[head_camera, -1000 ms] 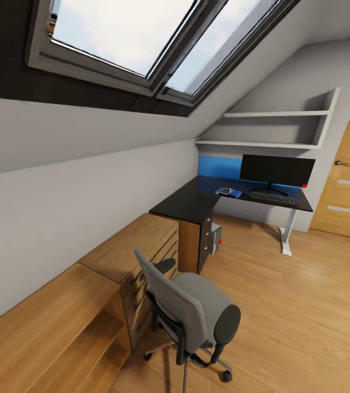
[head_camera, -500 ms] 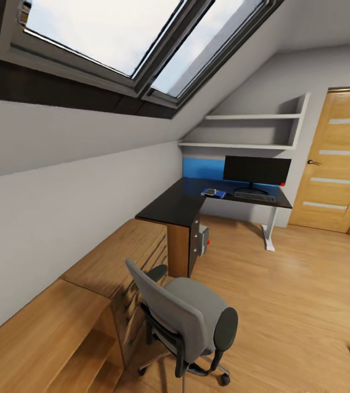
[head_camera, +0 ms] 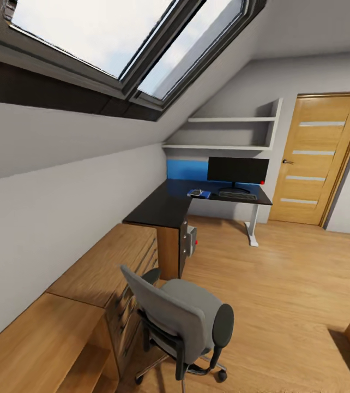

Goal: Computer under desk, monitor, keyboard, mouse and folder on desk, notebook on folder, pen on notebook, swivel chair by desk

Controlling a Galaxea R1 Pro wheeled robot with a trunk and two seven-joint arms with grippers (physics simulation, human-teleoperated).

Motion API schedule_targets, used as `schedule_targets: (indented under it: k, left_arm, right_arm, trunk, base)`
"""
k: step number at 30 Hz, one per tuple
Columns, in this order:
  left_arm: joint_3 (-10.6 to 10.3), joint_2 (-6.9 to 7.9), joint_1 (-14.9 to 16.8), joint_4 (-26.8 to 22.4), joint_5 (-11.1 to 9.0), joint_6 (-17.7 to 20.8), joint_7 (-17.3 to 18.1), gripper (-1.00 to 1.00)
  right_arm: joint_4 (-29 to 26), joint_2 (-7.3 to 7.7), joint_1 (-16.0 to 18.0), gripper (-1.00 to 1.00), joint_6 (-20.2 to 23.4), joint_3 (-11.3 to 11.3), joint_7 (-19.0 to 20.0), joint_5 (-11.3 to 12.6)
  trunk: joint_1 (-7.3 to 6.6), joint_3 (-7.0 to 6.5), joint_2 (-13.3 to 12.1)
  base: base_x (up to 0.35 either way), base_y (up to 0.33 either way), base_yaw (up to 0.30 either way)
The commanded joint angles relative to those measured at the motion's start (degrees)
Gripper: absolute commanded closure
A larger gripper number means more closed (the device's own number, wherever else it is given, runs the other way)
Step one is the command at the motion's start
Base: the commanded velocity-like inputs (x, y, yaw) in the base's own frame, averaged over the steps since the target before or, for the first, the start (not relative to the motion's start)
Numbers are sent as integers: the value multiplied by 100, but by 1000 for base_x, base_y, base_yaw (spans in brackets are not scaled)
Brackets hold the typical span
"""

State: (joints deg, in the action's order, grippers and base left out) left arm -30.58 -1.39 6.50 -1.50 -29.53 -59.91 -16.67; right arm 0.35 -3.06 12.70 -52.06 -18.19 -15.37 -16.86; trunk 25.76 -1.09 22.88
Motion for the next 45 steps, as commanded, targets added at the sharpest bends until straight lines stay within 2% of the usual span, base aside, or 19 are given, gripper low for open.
schedule_targets:
  k: [1,31,45]
  left_arm:
    - [-50,-1,0,0,-26,-9,-33,-100]
    - [-45,7,0,0,-26,-9,-29,-100]
    - [-45,7,0,0,-26,-9,-29,-100]
  right_arm:
    - [9,-2,4,-100,-6,-18,-60,-46]
    - [10,-6,5,-100,25,-21,-56,-46]
    - [12,-11,6,-100,98,-26,-54,-46]
  trunk:
    - [2,-2,4]
    - [2,-119,4]
    - [2,-124,4]
  base:
    - [0,278,-232]
    - [0,116,-226]
    - [0,52,-44]
